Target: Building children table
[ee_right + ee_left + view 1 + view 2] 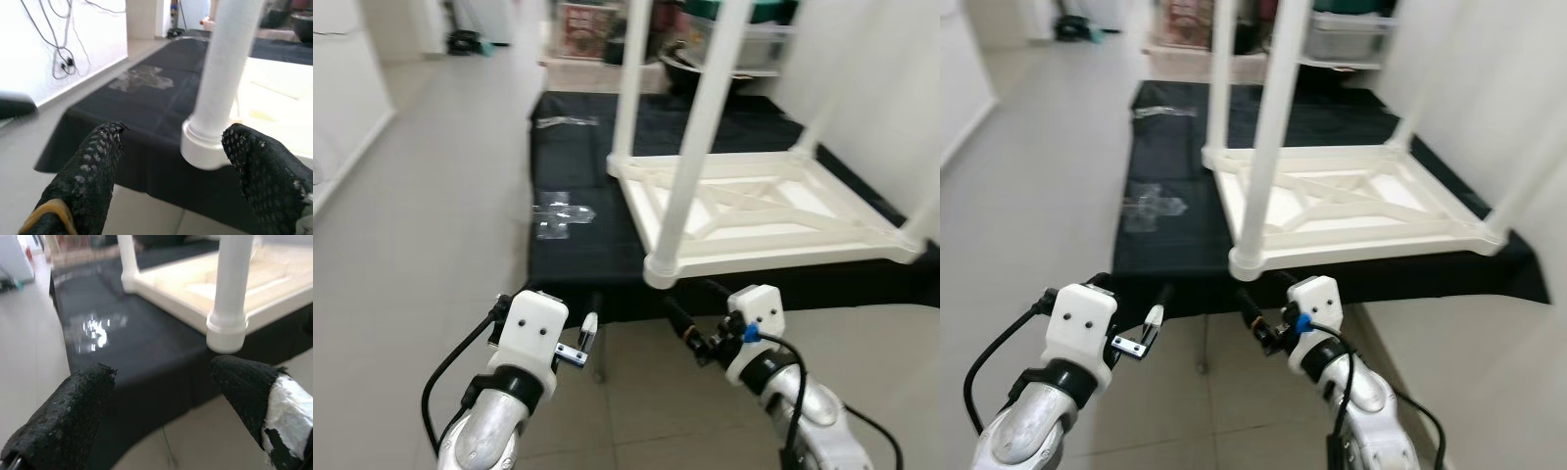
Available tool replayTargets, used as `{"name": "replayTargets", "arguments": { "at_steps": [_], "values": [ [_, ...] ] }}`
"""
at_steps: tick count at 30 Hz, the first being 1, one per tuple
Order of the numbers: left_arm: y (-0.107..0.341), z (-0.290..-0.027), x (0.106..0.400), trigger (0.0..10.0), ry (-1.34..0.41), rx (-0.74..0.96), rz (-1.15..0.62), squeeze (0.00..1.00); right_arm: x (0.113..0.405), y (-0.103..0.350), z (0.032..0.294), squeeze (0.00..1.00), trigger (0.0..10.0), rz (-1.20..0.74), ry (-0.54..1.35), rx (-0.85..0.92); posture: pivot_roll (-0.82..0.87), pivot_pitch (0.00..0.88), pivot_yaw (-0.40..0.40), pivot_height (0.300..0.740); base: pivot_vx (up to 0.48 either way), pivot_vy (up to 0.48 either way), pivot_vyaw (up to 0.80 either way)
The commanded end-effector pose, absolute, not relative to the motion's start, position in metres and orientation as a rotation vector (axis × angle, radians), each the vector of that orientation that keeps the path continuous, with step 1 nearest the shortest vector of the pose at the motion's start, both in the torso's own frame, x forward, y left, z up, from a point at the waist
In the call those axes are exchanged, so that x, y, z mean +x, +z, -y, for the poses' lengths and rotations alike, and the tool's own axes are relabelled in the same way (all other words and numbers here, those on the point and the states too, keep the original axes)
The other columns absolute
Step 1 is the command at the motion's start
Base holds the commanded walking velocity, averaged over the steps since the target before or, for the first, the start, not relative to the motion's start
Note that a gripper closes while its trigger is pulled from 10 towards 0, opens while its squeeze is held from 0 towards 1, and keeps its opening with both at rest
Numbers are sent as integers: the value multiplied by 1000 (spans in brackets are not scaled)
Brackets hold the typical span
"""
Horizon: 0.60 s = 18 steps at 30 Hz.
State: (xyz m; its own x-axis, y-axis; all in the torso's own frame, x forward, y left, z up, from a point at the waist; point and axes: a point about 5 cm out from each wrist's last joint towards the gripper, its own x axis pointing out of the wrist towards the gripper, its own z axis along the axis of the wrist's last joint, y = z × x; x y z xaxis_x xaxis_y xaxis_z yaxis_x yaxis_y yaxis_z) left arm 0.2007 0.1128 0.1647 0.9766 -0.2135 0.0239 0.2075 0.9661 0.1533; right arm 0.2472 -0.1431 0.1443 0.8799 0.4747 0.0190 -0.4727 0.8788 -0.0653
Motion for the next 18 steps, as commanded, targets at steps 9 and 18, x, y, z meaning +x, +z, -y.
{"name": "replayTargets", "arguments": {
  "at_steps": [9,18],
  "values": [
    [153,-119,199,10000,-189,137,-16,0,252,152,135,0,10000,70,469,-54,91,71,-71,740,0,480,0],
    [156,-119,202,10000,-166,117,2,0,250,154,132,0,10000,81,474,-55,92,67,-68,740,0,480,0]
  ]
}}
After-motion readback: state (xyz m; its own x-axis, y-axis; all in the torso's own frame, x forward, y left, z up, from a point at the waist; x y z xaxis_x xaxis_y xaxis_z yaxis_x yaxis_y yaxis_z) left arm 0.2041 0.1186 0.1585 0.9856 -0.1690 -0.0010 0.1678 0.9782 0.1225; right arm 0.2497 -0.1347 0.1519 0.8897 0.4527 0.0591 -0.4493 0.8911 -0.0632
